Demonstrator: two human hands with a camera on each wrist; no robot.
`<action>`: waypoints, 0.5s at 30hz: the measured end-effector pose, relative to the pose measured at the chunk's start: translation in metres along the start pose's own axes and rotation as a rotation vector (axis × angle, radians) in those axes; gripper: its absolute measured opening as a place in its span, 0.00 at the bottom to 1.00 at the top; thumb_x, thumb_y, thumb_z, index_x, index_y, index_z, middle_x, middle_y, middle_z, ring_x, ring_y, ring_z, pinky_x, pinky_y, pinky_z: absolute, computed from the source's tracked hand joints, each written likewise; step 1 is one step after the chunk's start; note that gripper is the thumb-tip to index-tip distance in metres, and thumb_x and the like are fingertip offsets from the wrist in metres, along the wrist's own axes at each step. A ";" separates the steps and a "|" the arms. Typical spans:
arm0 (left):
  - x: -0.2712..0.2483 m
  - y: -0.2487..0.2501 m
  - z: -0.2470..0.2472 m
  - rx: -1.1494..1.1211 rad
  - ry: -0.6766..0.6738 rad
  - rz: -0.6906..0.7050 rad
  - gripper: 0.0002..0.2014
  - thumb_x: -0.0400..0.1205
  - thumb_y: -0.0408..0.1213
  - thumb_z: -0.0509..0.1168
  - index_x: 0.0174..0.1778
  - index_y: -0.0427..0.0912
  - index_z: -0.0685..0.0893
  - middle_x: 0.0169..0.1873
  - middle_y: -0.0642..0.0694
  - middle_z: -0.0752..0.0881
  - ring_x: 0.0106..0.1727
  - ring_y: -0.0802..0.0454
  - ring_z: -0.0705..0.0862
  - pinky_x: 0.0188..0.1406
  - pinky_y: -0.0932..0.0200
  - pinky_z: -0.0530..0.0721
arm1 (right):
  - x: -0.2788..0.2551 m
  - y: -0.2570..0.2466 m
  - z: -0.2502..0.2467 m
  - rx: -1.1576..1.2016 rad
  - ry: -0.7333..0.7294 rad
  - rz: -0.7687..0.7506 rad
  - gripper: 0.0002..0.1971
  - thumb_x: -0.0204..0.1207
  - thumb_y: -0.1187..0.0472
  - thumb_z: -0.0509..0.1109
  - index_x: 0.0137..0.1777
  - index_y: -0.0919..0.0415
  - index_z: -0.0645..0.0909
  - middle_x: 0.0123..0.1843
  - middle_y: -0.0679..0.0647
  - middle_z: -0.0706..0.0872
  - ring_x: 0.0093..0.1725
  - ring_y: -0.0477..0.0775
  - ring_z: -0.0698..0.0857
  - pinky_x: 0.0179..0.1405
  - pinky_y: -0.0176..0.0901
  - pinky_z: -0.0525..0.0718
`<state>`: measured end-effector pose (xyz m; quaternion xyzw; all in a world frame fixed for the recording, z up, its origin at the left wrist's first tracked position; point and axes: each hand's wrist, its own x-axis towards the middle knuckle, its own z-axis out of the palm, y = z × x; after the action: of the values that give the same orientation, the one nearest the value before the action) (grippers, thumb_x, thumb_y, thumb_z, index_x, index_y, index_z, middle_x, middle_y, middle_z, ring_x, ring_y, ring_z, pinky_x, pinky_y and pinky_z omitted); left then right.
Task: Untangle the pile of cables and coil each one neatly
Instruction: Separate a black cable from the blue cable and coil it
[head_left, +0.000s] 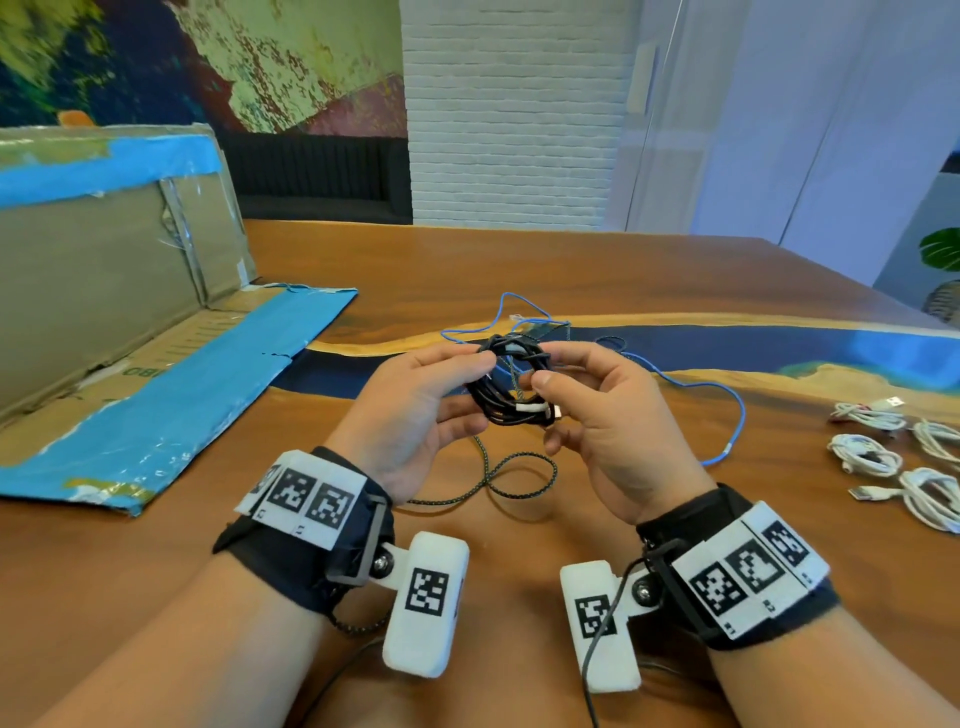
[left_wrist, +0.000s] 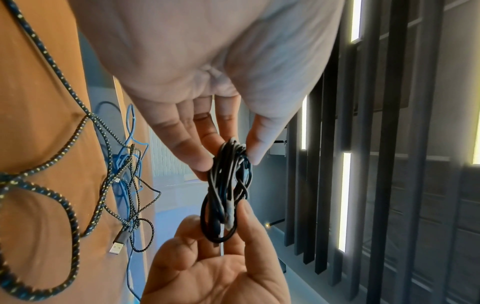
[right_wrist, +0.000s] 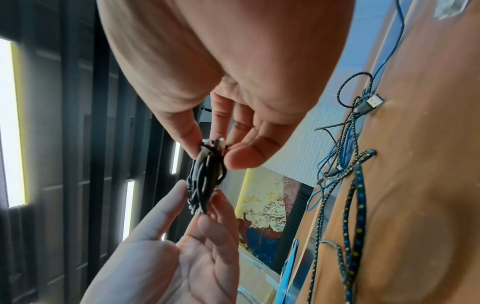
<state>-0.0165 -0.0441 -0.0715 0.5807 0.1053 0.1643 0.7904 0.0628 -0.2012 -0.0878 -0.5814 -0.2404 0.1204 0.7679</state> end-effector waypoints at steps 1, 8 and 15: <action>0.001 -0.001 -0.001 -0.003 0.007 0.001 0.08 0.82 0.34 0.72 0.56 0.39 0.87 0.42 0.41 0.92 0.37 0.47 0.87 0.36 0.57 0.83 | 0.000 -0.001 -0.001 0.012 0.004 0.013 0.10 0.80 0.71 0.74 0.58 0.61 0.86 0.46 0.63 0.91 0.41 0.53 0.87 0.26 0.46 0.79; 0.010 -0.012 -0.008 0.056 0.021 -0.020 0.11 0.85 0.41 0.68 0.57 0.40 0.90 0.40 0.46 0.87 0.37 0.48 0.88 0.35 0.56 0.78 | 0.008 -0.019 -0.023 0.006 0.089 0.069 0.09 0.80 0.71 0.73 0.58 0.64 0.85 0.43 0.60 0.91 0.38 0.56 0.85 0.26 0.45 0.82; 0.025 -0.030 -0.019 0.213 -0.119 -0.019 0.12 0.85 0.45 0.65 0.53 0.41 0.89 0.27 0.53 0.77 0.21 0.58 0.69 0.20 0.60 0.62 | 0.002 -0.063 -0.099 -0.252 0.174 0.066 0.06 0.80 0.68 0.75 0.55 0.61 0.86 0.45 0.61 0.91 0.33 0.52 0.85 0.27 0.46 0.83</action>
<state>0.0033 -0.0257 -0.1053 0.6690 0.0805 0.1101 0.7306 0.1092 -0.3014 -0.0479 -0.6892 -0.1668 0.0636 0.7023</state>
